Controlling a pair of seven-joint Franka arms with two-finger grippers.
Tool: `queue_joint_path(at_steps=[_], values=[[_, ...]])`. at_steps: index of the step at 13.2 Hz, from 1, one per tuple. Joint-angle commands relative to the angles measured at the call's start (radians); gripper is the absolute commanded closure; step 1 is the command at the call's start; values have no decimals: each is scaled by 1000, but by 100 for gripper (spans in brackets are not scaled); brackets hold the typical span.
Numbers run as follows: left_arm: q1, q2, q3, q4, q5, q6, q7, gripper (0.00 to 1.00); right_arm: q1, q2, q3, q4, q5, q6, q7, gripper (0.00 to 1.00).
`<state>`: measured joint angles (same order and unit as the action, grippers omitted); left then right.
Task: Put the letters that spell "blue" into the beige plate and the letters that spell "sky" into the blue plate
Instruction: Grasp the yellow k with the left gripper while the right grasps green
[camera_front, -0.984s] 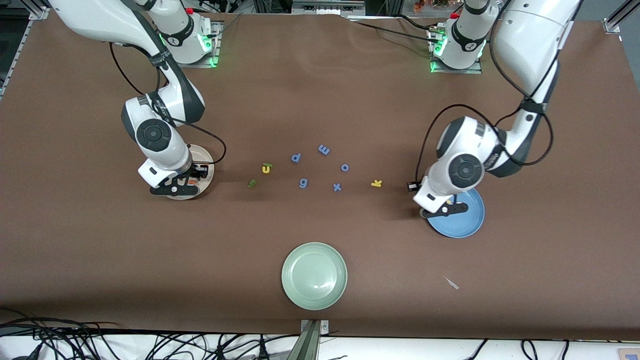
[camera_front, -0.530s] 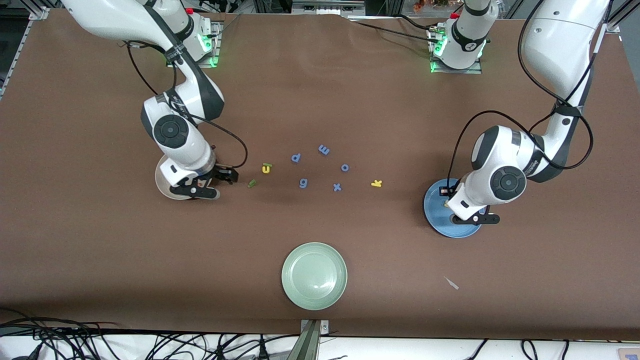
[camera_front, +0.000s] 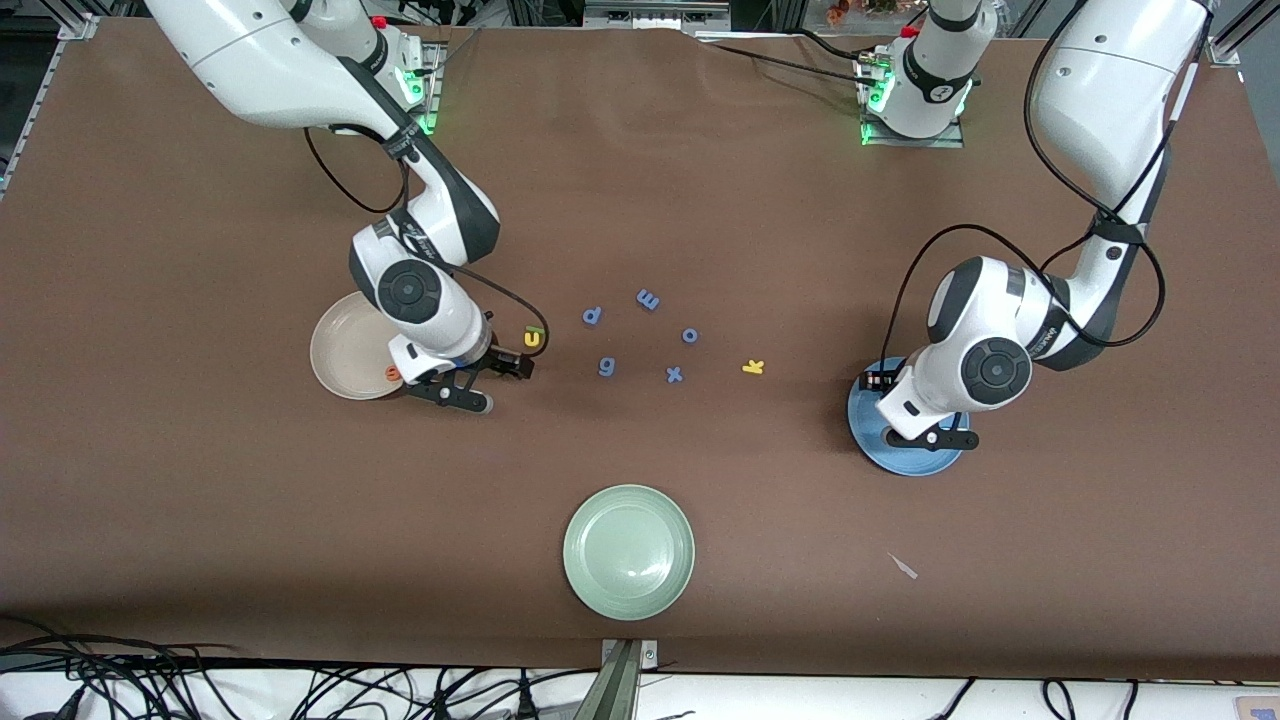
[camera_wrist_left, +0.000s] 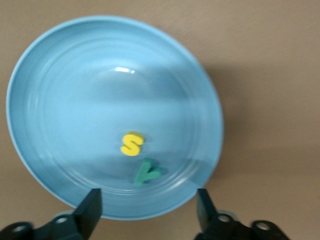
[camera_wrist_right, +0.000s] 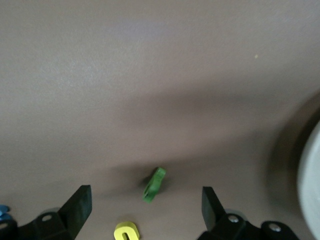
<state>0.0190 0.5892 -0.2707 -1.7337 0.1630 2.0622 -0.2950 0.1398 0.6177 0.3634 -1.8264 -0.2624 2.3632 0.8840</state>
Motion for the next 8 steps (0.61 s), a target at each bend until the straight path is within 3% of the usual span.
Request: queue_joint_path(at_steps=[1,3,6,8], values=[[-5,-28,-66,14,-16,-27,-82,0,4,27,0,16,-55,7,46,13],[-11,-20,-136,23,-14,-19,-191,0,4,39,-3,9,-58,19,46,20],[-100,1,-157,22,6,12,-197,0,4,43,-4,-17,-58,50,46,57],[-143,33,-157,22,38,65,-205,0,4,48,-4,-19,-58,53,46,73]])
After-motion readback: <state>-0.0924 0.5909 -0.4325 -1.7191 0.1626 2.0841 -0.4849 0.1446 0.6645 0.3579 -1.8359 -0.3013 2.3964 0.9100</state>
